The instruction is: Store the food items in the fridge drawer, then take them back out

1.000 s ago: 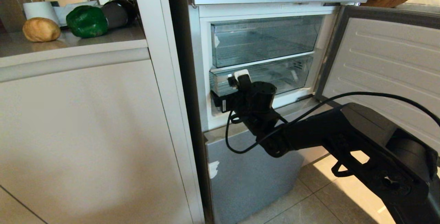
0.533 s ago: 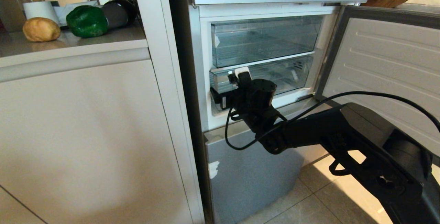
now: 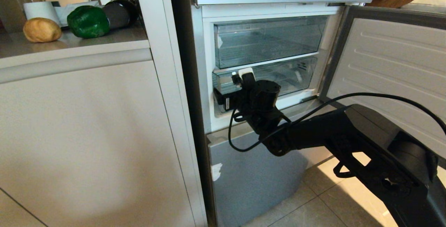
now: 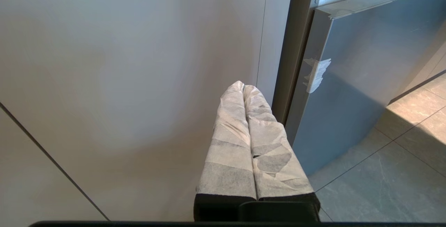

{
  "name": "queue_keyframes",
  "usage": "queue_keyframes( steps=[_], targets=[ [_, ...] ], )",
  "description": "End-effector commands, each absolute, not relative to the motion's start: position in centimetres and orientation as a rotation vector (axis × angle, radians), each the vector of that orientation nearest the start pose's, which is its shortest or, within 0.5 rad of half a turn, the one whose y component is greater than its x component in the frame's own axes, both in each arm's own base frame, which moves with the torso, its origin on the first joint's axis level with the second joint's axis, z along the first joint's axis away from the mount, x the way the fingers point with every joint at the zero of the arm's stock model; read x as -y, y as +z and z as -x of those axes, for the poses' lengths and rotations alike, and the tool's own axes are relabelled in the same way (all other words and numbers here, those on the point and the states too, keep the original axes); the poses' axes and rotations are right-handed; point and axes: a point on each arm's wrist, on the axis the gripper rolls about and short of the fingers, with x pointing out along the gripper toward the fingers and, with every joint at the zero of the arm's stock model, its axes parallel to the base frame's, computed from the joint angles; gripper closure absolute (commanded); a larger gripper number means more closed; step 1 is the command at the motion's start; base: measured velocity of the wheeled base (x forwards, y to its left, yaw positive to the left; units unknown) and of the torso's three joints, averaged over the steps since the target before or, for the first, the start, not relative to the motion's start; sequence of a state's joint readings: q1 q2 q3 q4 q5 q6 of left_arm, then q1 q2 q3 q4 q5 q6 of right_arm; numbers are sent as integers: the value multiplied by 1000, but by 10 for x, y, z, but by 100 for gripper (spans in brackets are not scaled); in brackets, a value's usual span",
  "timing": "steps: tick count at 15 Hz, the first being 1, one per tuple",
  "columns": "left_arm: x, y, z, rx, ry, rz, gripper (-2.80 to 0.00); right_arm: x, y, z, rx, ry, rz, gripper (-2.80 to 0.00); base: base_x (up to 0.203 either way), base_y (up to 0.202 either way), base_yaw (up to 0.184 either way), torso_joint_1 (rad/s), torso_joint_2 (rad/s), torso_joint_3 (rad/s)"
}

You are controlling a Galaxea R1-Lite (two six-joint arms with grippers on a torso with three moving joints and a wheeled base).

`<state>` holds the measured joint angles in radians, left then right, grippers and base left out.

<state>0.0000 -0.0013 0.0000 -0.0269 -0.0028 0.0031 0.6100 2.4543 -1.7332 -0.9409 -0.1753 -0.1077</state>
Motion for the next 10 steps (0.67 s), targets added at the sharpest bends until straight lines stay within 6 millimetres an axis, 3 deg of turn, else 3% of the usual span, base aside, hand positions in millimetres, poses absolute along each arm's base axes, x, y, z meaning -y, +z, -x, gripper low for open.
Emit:
queue_keyframes(
  steps=[1,3,4,10],
  targets=[
    [0,75,22,18,-3,-3,0,-291,154,-422,233,420,20,-280,0,0,0,0,0,0],
    [0,75,22,18,-3,-3,0,-290,154,-423,233,419,20,-280,0,0,0,0,0,0],
    [0,75,22,18,-3,-3,0,-291,153,-423,232,420,20,0,0,0,0,0,0,0],
    [0,75,22,18,-3,-3,0,-296,151,-427,230,423,24,0,0,0,0,0,0,0]
  ],
)
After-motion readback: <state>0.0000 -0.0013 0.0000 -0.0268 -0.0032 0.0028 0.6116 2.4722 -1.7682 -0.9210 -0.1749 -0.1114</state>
